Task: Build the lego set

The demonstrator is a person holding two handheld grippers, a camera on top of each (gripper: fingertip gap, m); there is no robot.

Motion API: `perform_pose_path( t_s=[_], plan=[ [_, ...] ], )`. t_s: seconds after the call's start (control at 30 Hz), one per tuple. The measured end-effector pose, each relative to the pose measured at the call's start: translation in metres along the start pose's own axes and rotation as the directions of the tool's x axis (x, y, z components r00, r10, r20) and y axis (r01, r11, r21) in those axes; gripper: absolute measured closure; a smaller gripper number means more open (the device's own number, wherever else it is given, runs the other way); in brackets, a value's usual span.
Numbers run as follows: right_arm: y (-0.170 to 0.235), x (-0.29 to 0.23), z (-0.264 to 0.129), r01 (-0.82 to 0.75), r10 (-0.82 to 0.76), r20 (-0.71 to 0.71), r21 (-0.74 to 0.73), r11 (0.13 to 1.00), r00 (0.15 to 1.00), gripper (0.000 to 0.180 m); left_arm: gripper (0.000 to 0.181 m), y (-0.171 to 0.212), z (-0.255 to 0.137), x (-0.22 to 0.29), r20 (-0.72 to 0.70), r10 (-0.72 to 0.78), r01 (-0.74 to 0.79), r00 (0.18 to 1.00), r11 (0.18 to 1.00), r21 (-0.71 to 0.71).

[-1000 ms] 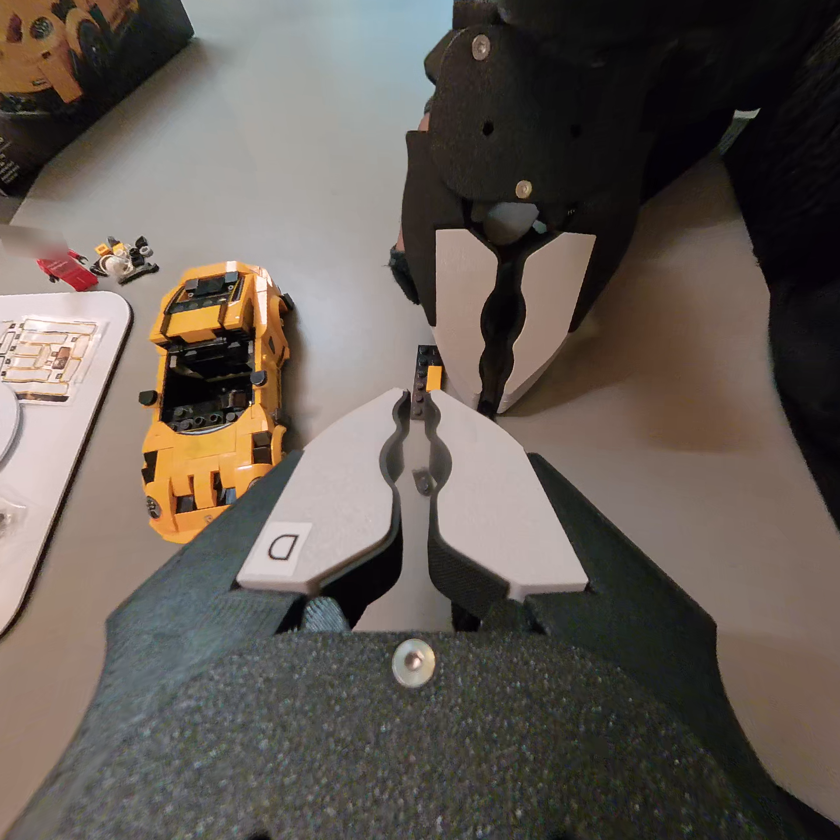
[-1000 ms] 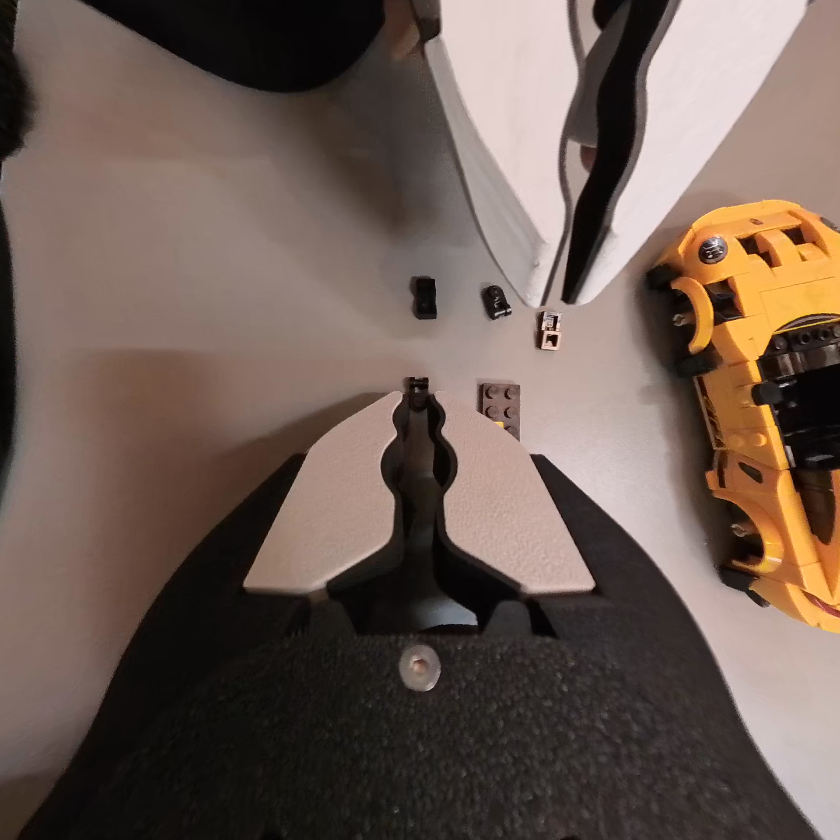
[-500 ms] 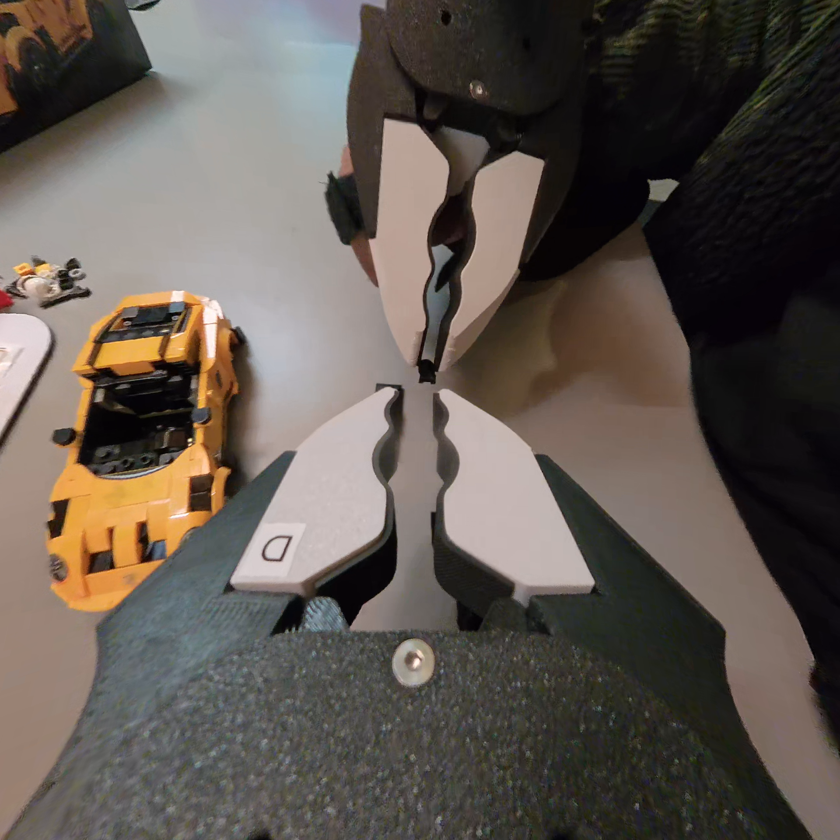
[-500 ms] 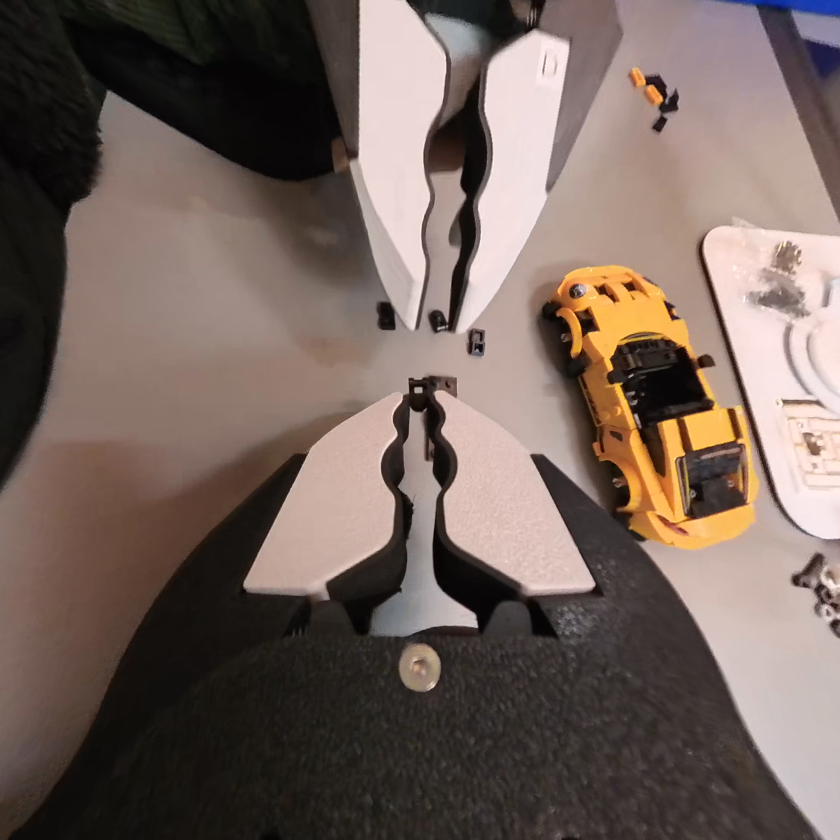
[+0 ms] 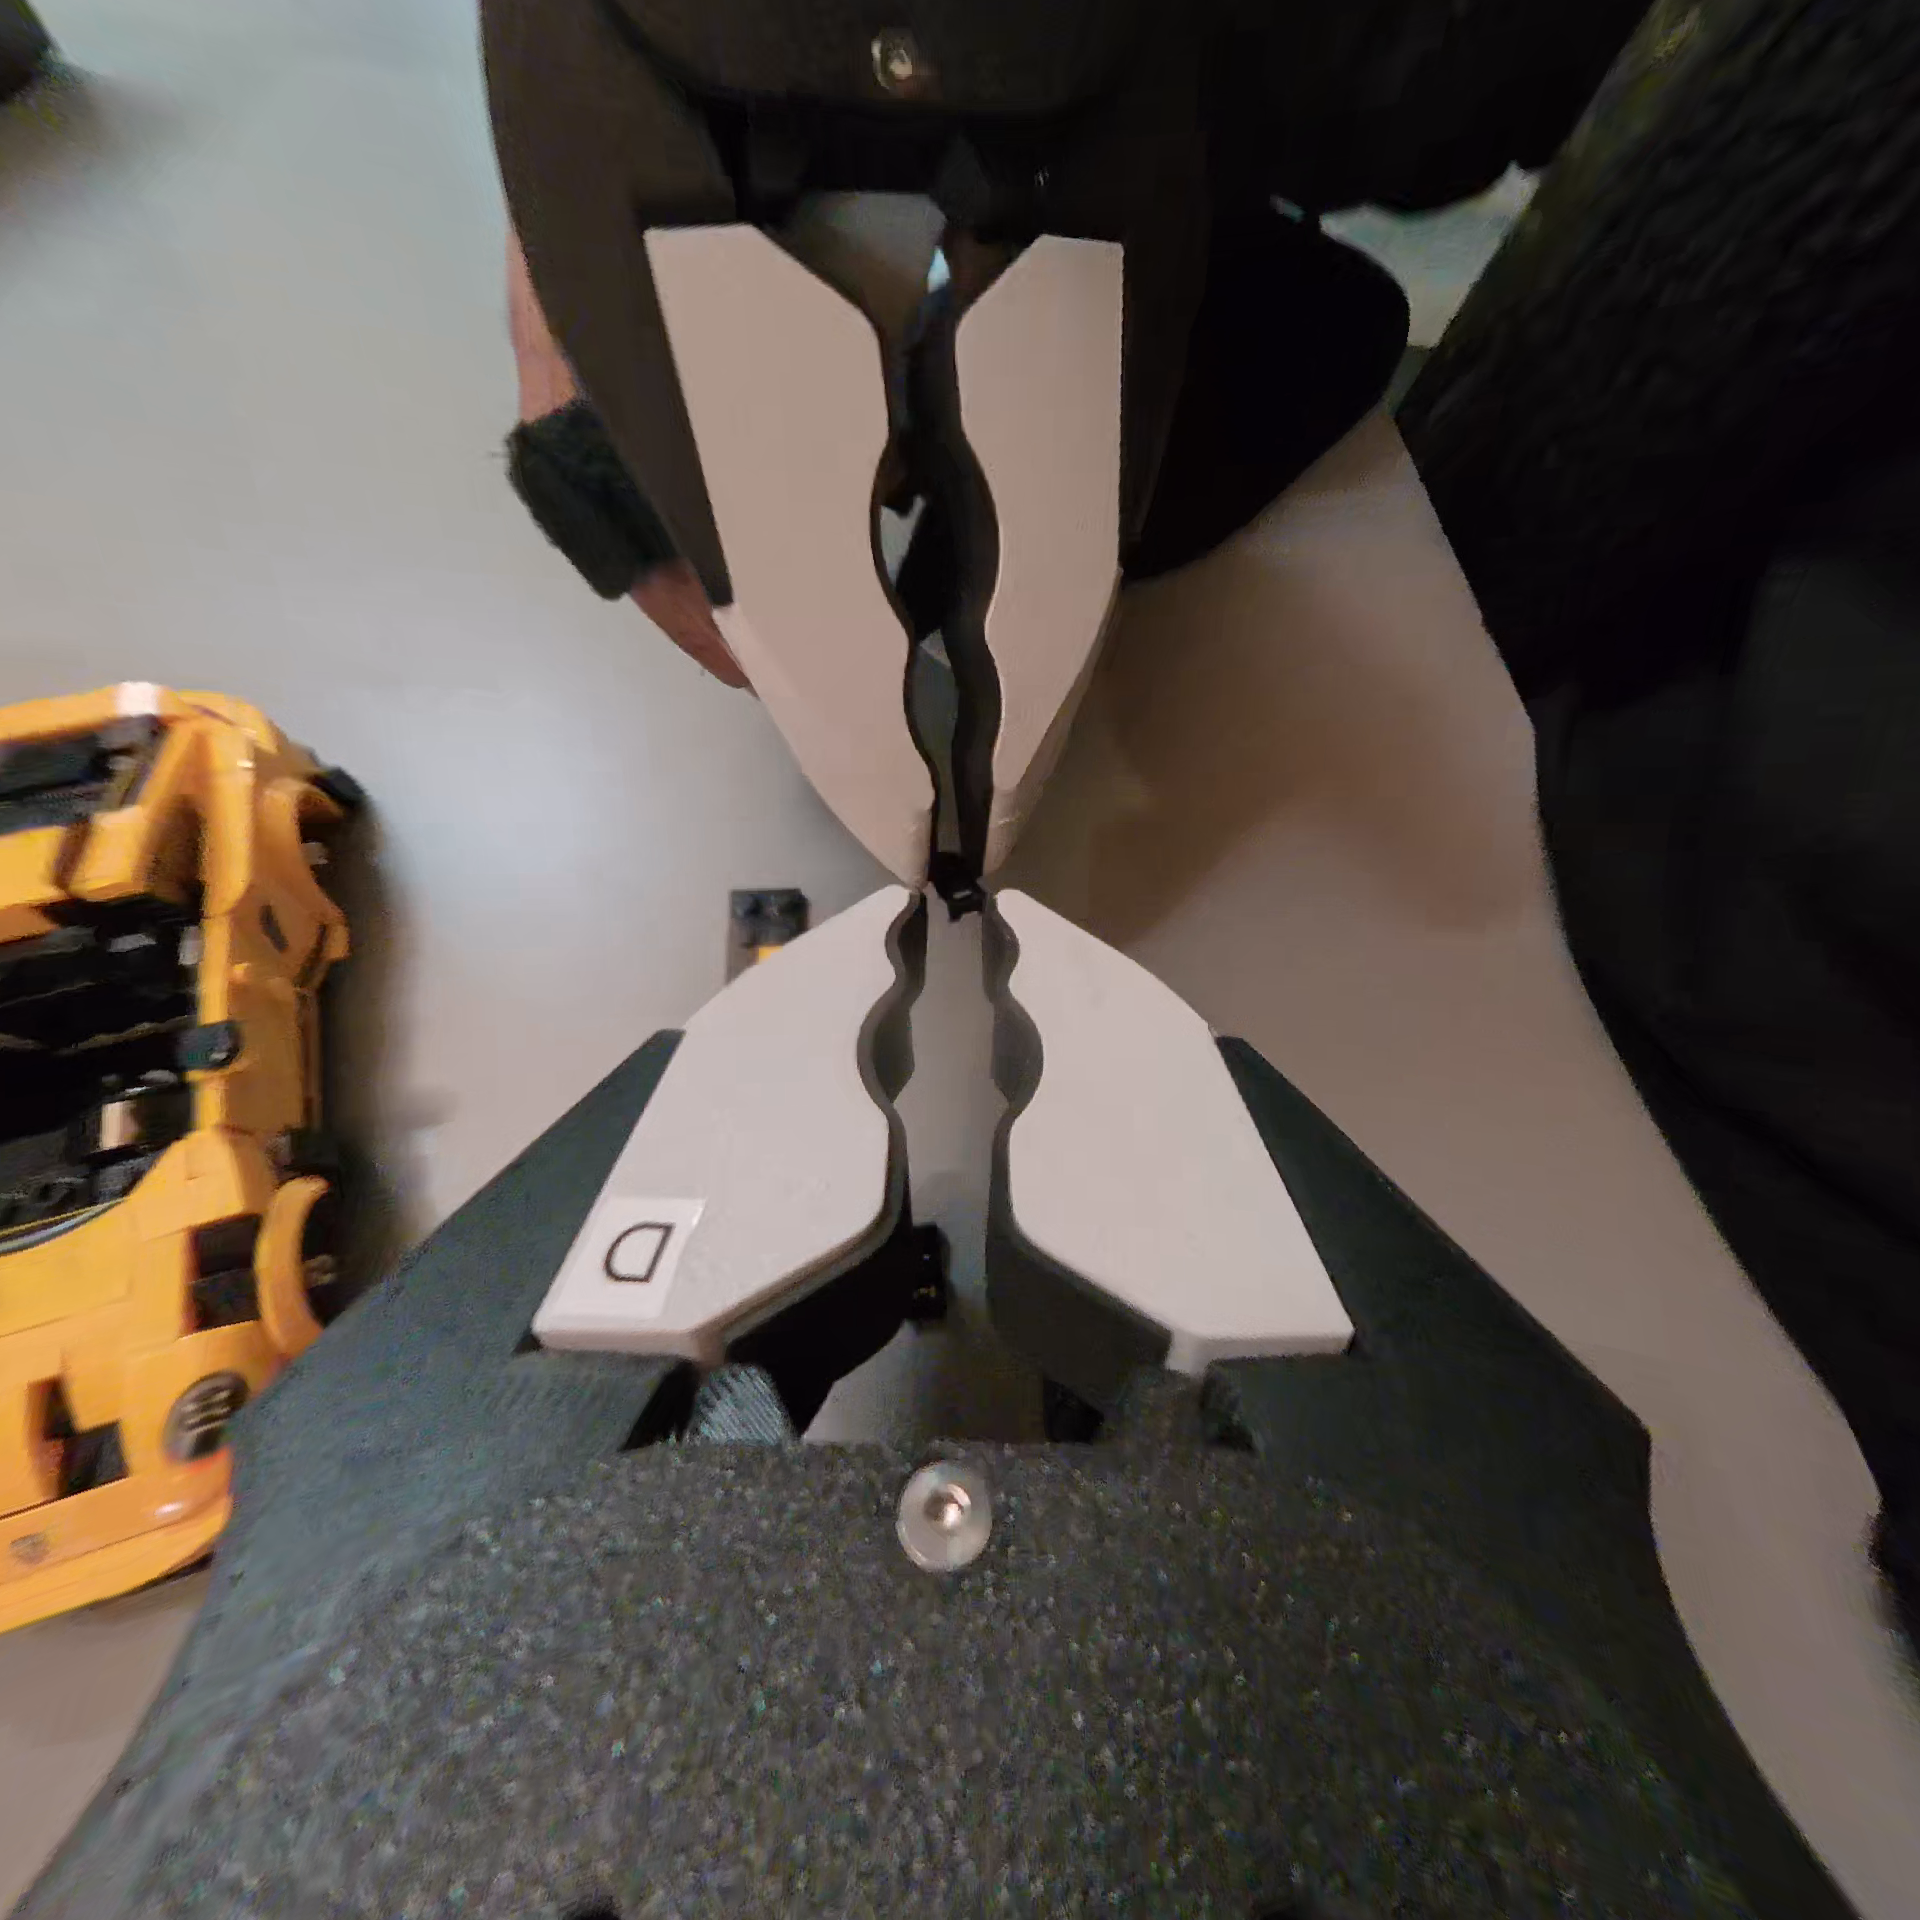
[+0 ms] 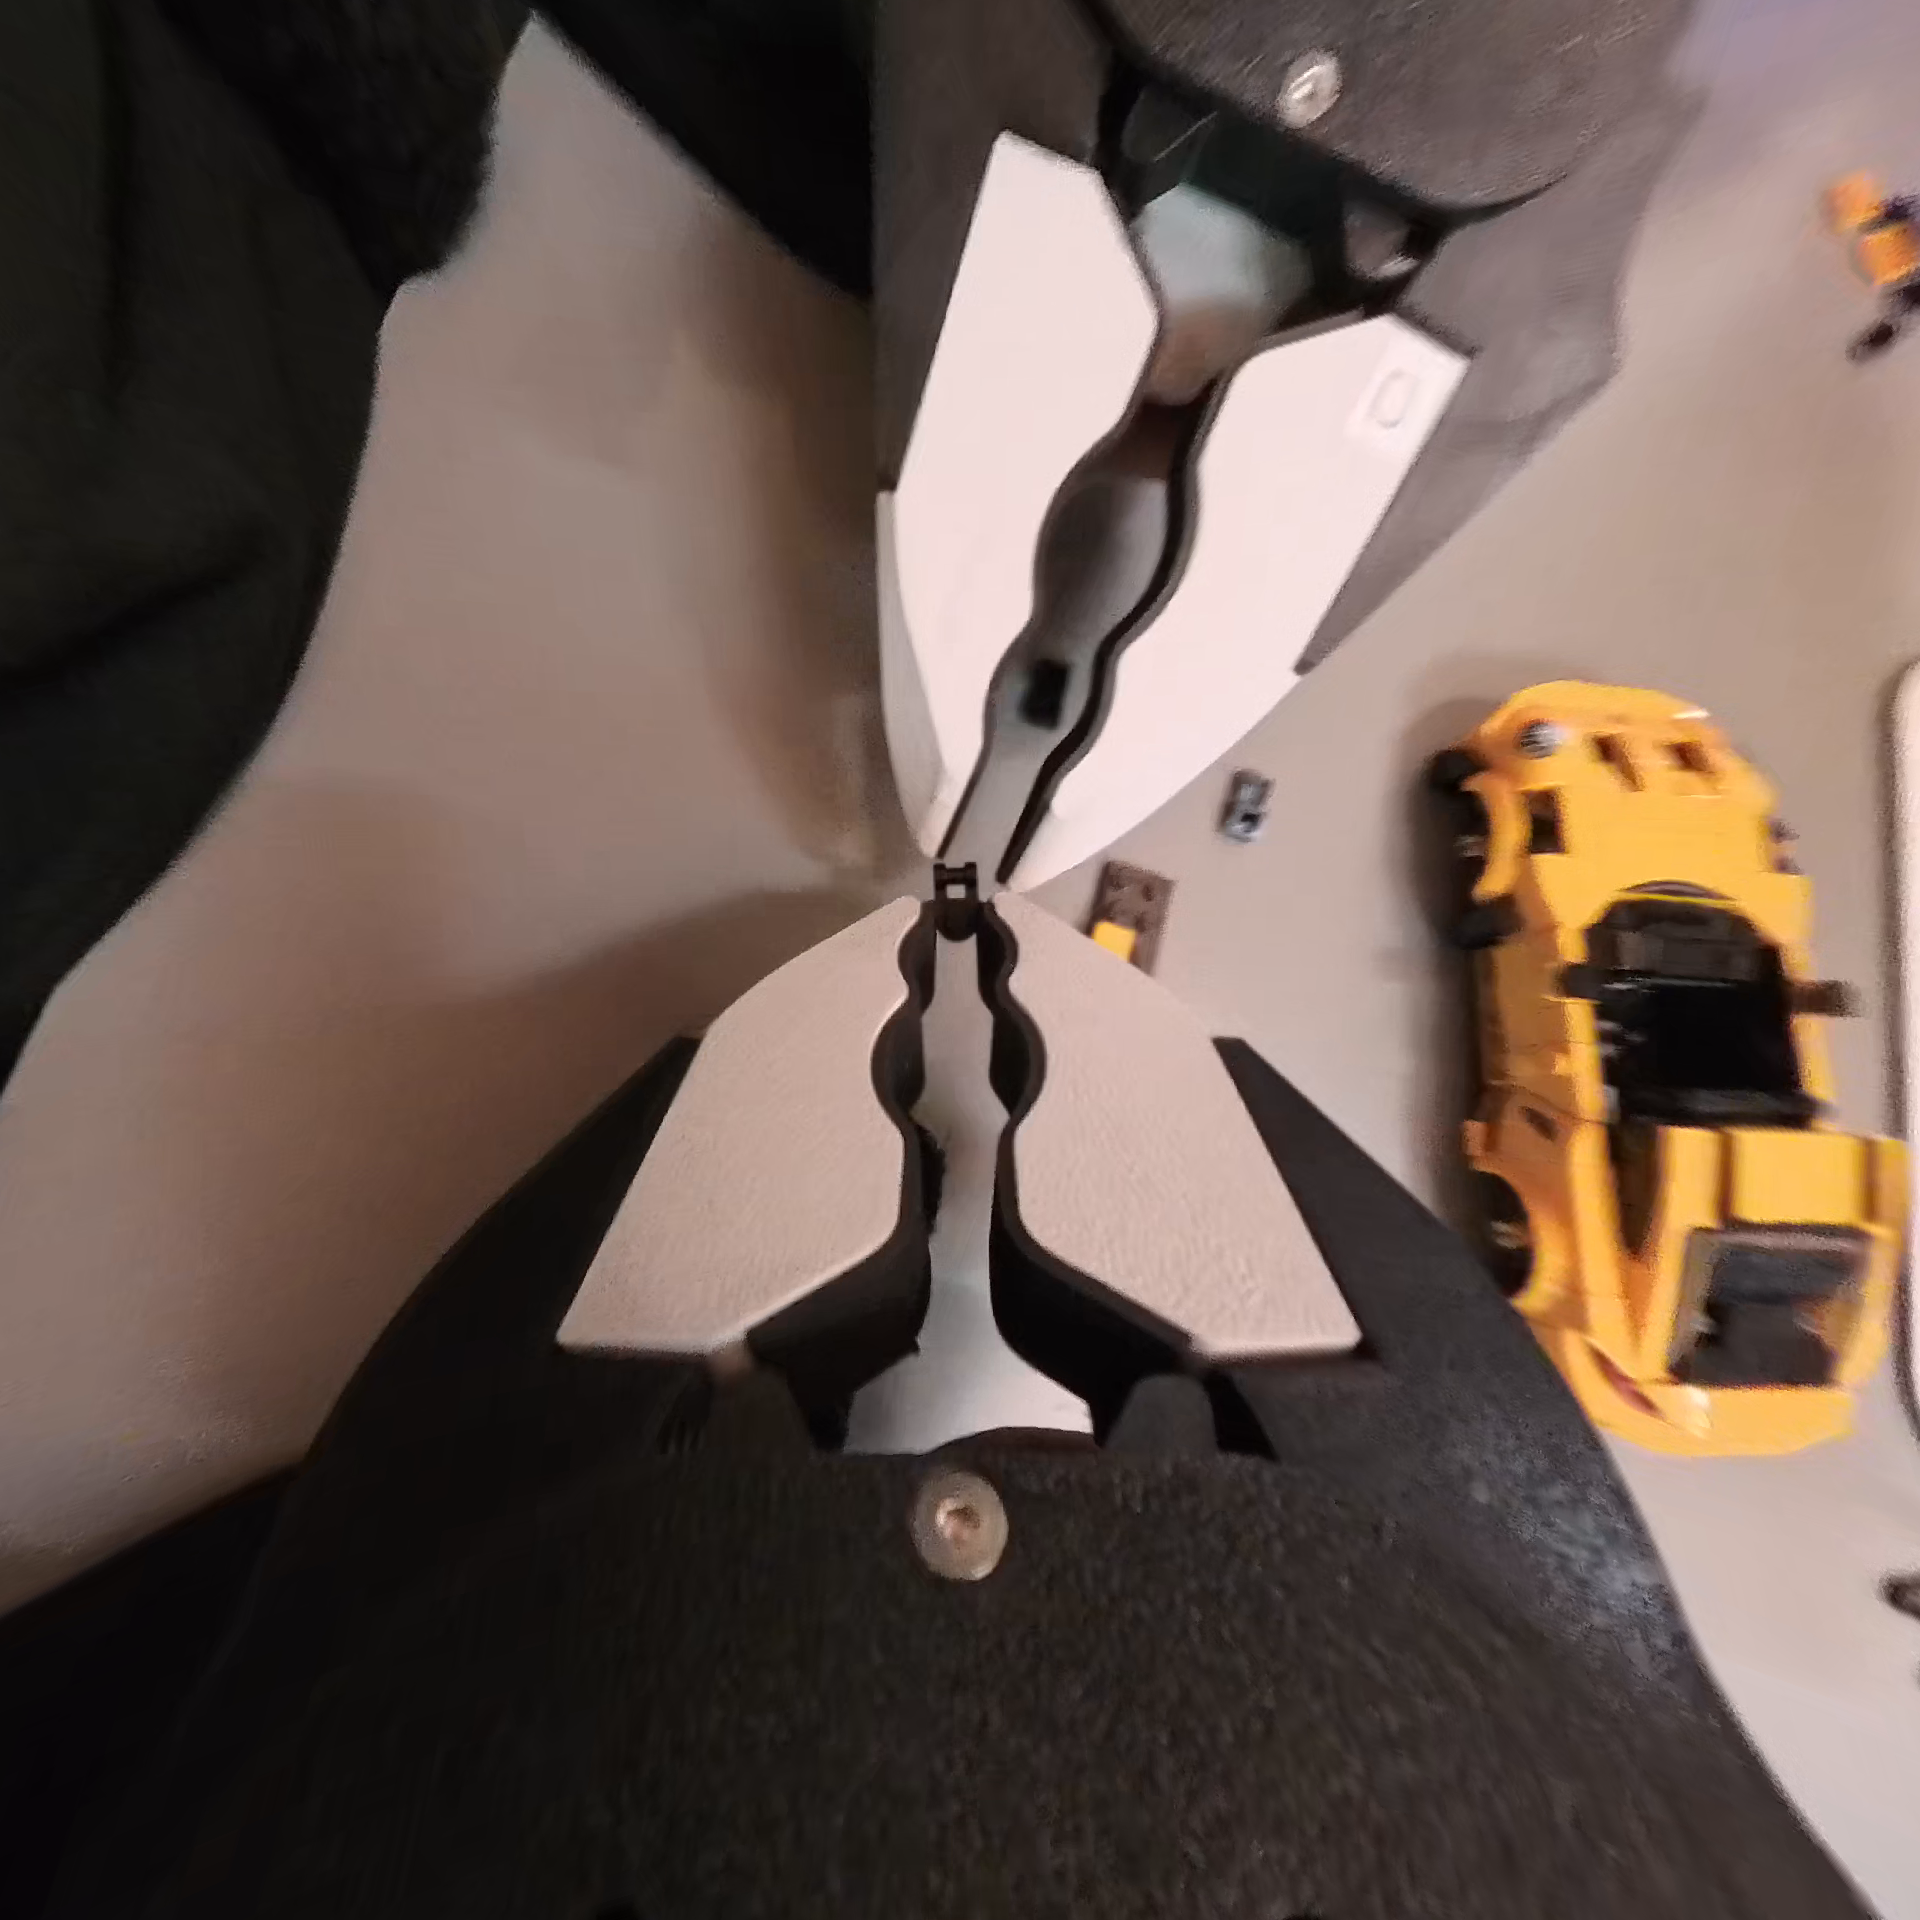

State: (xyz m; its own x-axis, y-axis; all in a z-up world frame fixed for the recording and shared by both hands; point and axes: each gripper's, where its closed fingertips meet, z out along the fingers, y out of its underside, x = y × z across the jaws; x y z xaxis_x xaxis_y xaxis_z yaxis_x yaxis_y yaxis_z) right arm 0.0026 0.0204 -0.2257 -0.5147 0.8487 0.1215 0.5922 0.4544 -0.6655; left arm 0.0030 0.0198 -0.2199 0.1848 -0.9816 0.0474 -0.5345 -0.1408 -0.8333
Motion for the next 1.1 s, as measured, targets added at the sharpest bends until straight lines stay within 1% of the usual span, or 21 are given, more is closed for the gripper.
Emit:
perform_pose_path(
  t_s=[0.1, 0.17, 0.23, 0.33, 0.47, 0.57, 0.63, 0.73, 0.8, 0.87, 1.0, 1.1],
  plan=[
    [0.018, -0.012, 0.011, 0.051, -0.042, 0.092, -0.102, 0.993, 0.995, 0.173, 0.172, 0.013, 0.008, 0.009, -0.045, 0.007, -0.011, 0.999, 0.997, -0.081],
    [0.024, -0.015, 0.015, 0.077, -0.058, 0.133, -0.142, 0.987, 0.989, 0.173, 0.173, 0.021, 0.012, 0.01, -0.043, 0.014, -0.019, 0.999, 0.992, -0.127],
    [0.023, -0.014, 0.017, 0.095, -0.074, 0.143, -0.148, 0.984, 0.987, 0.173, 0.173, 0.026, 0.015, 0.007, -0.013, 0.024, -0.026, 1.0, 0.985, -0.169],
    [0.024, -0.009, 0.017, 0.099, -0.082, 0.115, -0.153, 0.983, 0.99, 0.169, 0.172, 0.03, 0.022, 0.008, -0.009, 0.018, -0.019, 1.0, 0.979, -0.202],
    [0.024, -0.003, 0.012, 0.018, -0.015, 0.026, -0.104, 0.994, 1.0, 0.163, 0.172, 0.027, 0.027, 0.007, 0.01, 0.0, 0.002, 1.0, 0.979, -0.203],
    [0.025, -0.002, 0.004, -0.049, 0.045, -0.051, -0.067, 0.997, 0.998, 0.163, 0.171, 0.024, 0.03, 0.016, -0.028, 0.017, -0.022, 0.999, 0.981, -0.195],
    [0.027, -0.003, 0.001, -0.138, 0.132, -0.102, -0.057, 0.989, 0.986, 0.162, 0.172, 0.019, 0.029, 0.019, -0.036, 0.034, -0.04, 0.999, 0.985, -0.17],
    [0.027, -0.008, 0.002, -0.263, 0.251, -0.173, -0.053, 0.963, 0.952, 0.162, 0.172, 0.008, 0.019, 0.009, 0.0, -0.001, 0.001, 1.0, 0.994, -0.111],
    [0.023, -0.012, 0.005, -0.318, 0.308, -0.185, -0.027, 0.948, 0.933, 0.162, 0.173, 0.005, 0.01, 0.001, 0.03, -0.028, 0.031, 0.999, 0.996, -0.084],
    [0.023, -0.012, 0.008, -0.366, 0.355, -0.185, -0.028, 0.93, 0.916, 0.162, 0.174, 0.007, 0.002, -0.011, 0.086, -0.03, 0.037, 0.996, 0.995, -0.088],
    [0.028, -0.01, 0.014, -0.397, 0.38, -0.179, -0.068, 0.915, 0.907, 0.162, 0.175, 0.011, -0.014, -0.029, 0.188, -0.022, 0.043, 0.982, 0.993, -0.106],
    [0.027, -0.009, 0.015, -0.4, 0.383, -0.171, -0.08, 0.913, 0.908, 0.163, 0.176, 0.011, -0.023, -0.037, 0.225, -0.033, 0.055, 0.974, 0.994, -0.093]
  ],
)
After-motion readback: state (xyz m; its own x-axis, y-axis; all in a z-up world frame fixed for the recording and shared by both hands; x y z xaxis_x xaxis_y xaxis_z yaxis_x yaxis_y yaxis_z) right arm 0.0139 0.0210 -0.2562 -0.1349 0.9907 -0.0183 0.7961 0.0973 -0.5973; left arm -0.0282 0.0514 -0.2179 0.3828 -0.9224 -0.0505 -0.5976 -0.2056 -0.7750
